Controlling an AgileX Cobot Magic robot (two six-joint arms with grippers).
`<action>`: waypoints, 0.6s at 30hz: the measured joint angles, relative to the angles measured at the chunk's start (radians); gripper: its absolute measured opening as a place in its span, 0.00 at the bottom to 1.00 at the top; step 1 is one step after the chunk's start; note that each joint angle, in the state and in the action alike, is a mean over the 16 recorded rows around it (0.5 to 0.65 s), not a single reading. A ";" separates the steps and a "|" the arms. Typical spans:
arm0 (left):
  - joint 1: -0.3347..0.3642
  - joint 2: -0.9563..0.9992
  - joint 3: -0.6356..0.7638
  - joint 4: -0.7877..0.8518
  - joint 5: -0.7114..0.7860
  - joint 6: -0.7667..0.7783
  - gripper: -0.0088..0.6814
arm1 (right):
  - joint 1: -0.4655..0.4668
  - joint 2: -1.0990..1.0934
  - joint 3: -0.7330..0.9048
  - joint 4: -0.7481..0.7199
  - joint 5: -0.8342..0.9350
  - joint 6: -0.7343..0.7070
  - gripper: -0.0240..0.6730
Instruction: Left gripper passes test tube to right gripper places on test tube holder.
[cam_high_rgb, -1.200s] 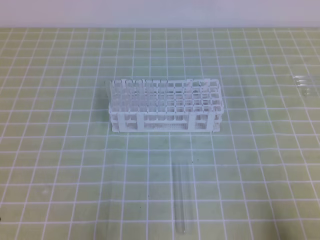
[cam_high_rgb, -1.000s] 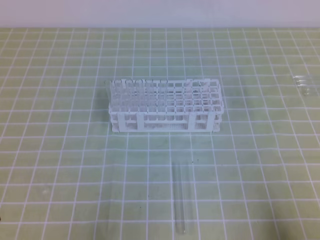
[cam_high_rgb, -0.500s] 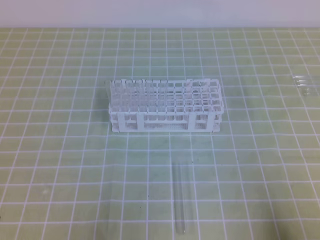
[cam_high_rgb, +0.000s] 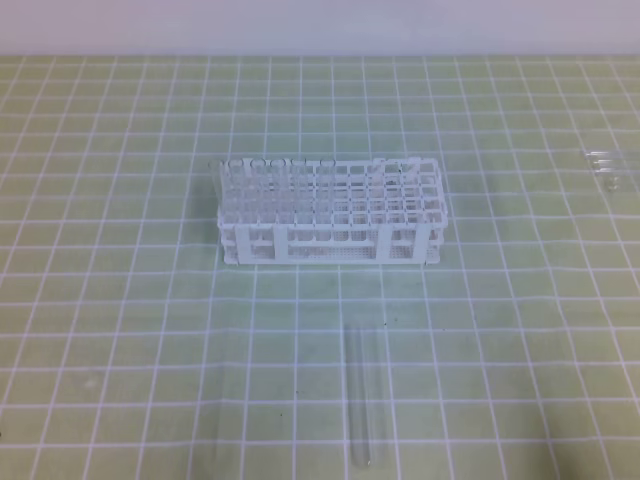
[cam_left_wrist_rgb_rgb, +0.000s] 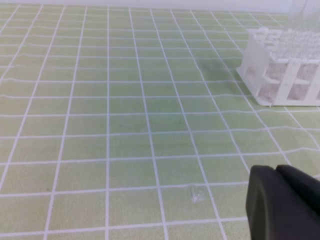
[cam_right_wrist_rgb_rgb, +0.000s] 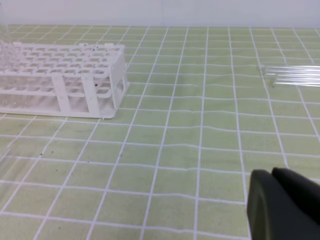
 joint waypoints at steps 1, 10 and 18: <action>0.000 -0.002 0.000 0.000 0.000 0.000 0.01 | 0.000 0.000 0.000 0.000 0.000 0.000 0.01; 0.000 -0.004 0.001 -0.009 -0.016 0.000 0.01 | 0.000 0.000 0.000 0.000 0.000 0.000 0.01; 0.000 0.002 -0.001 -0.057 -0.091 0.000 0.01 | 0.000 0.000 0.000 0.000 0.000 0.000 0.01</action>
